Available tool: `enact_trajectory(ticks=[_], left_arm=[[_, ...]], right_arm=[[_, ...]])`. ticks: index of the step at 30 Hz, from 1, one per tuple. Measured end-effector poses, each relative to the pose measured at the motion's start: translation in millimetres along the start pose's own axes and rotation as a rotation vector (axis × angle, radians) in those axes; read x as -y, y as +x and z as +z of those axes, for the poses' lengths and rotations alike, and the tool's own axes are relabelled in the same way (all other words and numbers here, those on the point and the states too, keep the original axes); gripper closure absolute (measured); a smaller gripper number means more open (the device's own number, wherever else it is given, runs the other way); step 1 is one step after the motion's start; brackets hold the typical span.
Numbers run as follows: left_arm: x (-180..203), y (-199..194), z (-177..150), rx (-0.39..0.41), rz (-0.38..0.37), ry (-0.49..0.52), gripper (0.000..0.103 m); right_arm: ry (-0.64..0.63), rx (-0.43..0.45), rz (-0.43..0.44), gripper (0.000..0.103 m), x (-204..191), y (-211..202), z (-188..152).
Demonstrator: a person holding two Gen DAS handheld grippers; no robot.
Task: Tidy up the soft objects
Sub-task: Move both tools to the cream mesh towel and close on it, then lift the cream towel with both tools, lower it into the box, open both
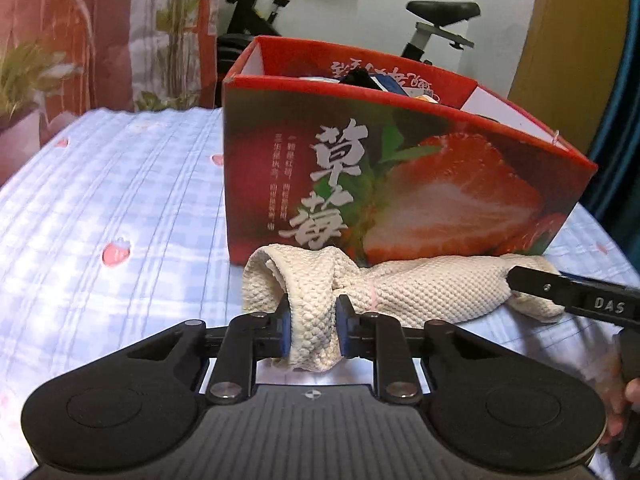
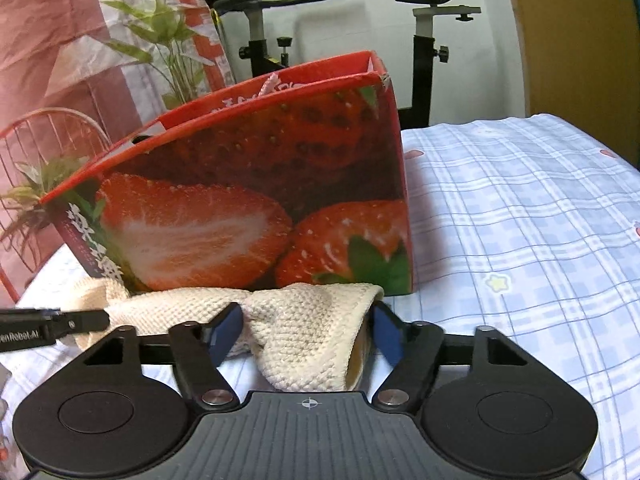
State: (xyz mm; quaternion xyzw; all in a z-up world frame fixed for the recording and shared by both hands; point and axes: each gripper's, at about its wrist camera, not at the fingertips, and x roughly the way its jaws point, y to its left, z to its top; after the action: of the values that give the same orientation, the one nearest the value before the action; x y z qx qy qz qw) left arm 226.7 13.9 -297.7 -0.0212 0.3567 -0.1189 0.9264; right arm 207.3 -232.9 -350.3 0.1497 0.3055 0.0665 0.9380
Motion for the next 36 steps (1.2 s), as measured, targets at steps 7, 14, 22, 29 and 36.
enact_trajectory(ticks=[7, 14, 22, 29, 36], left_arm=[[-6.4, -23.5, -17.5, -0.005, 0.006, -0.077, 0.081], [-9.4, -39.2, -28.2, -0.004, 0.014, -0.101, 0.081], [-8.3, -59.6, -28.0, 0.055, 0.044, -0.097, 0.081], [-2.7, -95.4, 14.0, 0.215, 0.065, -0.041, 0.083], [15.5, -107.2, 74.8, 0.337, 0.061, 0.058, 0.083]], right_arm=[[-0.132, 0.025, -0.017, 0.071, -23.5, -15.8, -8.2], [-0.208, 0.003, 0.000, 0.086, -40.7, -35.3, -18.5], [-0.170, 0.025, 0.029, 0.087, -36.2, -52.8, -19.5], [-0.233, 0.130, 0.062, 0.087, -53.3, -80.0, 4.9], [-0.199, 0.231, 0.080, 0.087, -56.5, -95.5, 74.1]])
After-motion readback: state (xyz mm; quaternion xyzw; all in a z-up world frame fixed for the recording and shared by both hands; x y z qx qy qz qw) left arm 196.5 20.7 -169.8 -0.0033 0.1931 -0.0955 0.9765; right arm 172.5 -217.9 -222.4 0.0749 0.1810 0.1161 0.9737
